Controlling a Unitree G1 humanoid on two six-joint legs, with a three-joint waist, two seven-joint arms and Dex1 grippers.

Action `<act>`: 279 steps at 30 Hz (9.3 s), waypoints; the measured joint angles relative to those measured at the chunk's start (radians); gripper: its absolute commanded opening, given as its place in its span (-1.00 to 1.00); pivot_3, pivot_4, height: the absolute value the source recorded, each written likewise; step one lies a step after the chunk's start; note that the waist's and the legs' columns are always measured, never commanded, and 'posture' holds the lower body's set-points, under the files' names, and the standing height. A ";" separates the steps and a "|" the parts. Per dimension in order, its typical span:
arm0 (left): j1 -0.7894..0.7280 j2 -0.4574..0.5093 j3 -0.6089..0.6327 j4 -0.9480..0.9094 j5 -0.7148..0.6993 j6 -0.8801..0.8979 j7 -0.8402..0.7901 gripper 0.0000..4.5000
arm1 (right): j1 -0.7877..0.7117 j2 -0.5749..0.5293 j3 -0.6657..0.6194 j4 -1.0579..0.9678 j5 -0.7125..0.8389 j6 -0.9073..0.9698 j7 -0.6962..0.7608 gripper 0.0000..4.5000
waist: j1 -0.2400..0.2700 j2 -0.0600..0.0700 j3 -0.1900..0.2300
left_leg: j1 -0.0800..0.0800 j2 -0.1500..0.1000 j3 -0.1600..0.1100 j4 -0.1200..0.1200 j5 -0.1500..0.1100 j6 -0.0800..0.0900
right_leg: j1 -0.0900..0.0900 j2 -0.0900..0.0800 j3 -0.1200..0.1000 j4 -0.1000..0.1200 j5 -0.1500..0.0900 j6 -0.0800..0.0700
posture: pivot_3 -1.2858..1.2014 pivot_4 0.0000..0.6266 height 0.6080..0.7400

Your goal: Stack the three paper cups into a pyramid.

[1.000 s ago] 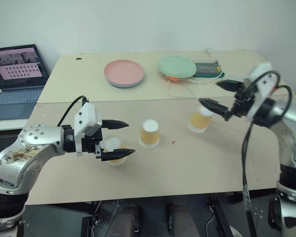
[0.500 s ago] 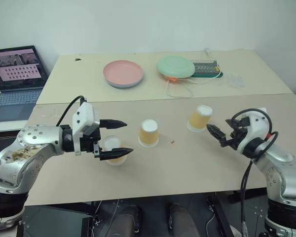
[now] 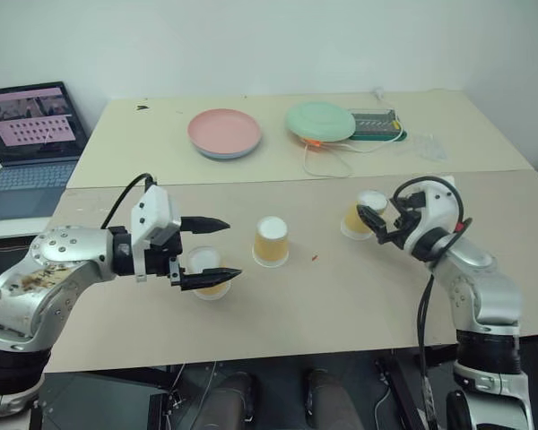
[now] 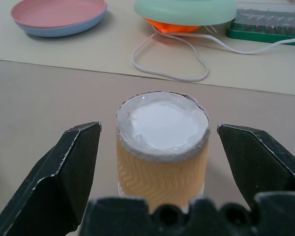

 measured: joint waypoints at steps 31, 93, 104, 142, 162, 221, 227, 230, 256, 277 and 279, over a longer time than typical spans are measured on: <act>-0.004 0.009 0.019 -0.004 -0.013 0.008 0.023 1.00 | -0.131 -0.105 0.100 0.027 0.121 -0.067 0.332 0.27 | -0.002 0.000 0.000 | 0.000 0.000 0.000 0.000 0.000 0.000 | 0.001 0.001 -0.001 -0.001 0.000 0.000 | 0.03 -0.52 0.66; 0.101 0.040 0.166 -0.109 -0.053 0.075 0.158 1.00 | -0.307 -0.147 0.263 0.257 -0.020 -0.305 0.701 0.96 | 0.000 0.000 0.000 | 0.000 0.000 0.000 0.000 0.000 0.000 | -0.001 0.000 0.000 0.001 0.001 0.000 | 0.03 -0.52 0.66; 0.386 -0.225 0.275 -0.401 -0.058 0.175 0.601 1.00 | -0.110 -0.257 0.163 -0.250 0.183 0.002 0.595 0.96 | 0.014 -0.004 -0.001 | 0.000 0.001 0.000 0.001 -0.001 0.000 | 0.001 -0.002 0.000 -0.001 0.000 0.001 | 0.03 -0.52 0.66; 0.455 -0.304 0.046 -0.076 0.266 -0.177 0.467 1.00 | 0.015 -0.363 0.111 -0.355 0.280 0.084 0.448 0.96 | 0.027 -0.004 -0.001 | -0.002 0.002 0.000 0.000 -0.001 0.000 | 0.001 -0.003 -0.002 -0.003 -0.004 0.008 | 0.03 -0.52 0.66; 0.280 -0.328 -0.054 0.042 0.302 -0.212 0.386 1.00 | 0.125 -0.381 0.083 -0.371 0.276 0.084 0.401 0.96 | 0.025 -0.004 -0.001 | -0.003 0.003 0.000 0.000 -0.001 0.000 | 0.001 -0.003 -0.002 -0.003 -0.004 0.008 | 0.03 -0.52 0.66; -0.859 -0.450 -0.284 0.962 0.272 -0.016 -0.292 0.24 | 0.168 -0.341 0.116 -0.365 0.177 0.044 0.281 1.00 | 0.019 -0.008 0.001 | -0.003 -0.001 -0.001 0.002 -0.001 0.002 | 0.000 -0.002 -0.001 -0.002 0.001 0.004 | 0.03 -0.52 0.66; -0.859 -0.471 -0.296 0.974 0.311 -0.026 -0.318 0.24 | 0.200 -0.341 0.108 -0.389 0.180 0.044 0.268 1.00 | 0.018 -0.008 0.001 | -0.003 -0.001 0.000 0.002 0.000 0.003 | 0.000 -0.002 -0.001 -0.001 0.001 0.004 | 0.03 -0.52 0.66; -0.858 -0.476 -0.299 0.974 0.336 -0.051 -0.327 0.24 | 0.207 -0.341 0.097 -0.398 0.181 0.045 0.258 1.00 | 0.019 -0.008 0.001 | -0.003 -0.001 -0.001 0.002 0.000 0.003 | 0.000 -0.002 -0.001 -0.001 0.001 0.004 | 0.03 -0.52 0.66; -0.837 -0.502 -0.314 1.034 0.388 -0.090 -0.368 0.24 | 0.267 -0.334 0.057 -0.456 0.220 0.067 0.215 1.00 | 0.021 -0.008 0.001 | -0.003 -0.001 -0.001 0.002 0.003 0.009 | 0.000 -0.002 -0.001 -0.001 0.001 0.004 | 0.03 -0.52 0.66; -0.865 -0.523 -0.301 1.142 0.438 -0.170 -0.378 0.96 | 0.271 -0.334 0.041 -0.469 0.221 0.067 0.214 1.00 | 0.022 -0.008 0.001 | -0.003 -0.001 -0.001 0.002 0.003 0.010 | 0.000 -0.002 -0.001 -0.001 0.001 0.004 | 0.03 -0.52 0.66; -0.865 -0.523 -0.300 1.142 0.438 -0.166 -0.383 0.96 | 0.271 -0.334 0.041 -0.468 0.221 0.067 0.215 1.00 | 0.022 -0.008 0.001 | -0.003 -0.001 -0.001 0.002 0.003 0.010 | 0.000 -0.002 -0.001 -0.001 0.001 0.004 | 0.03 -0.52 0.66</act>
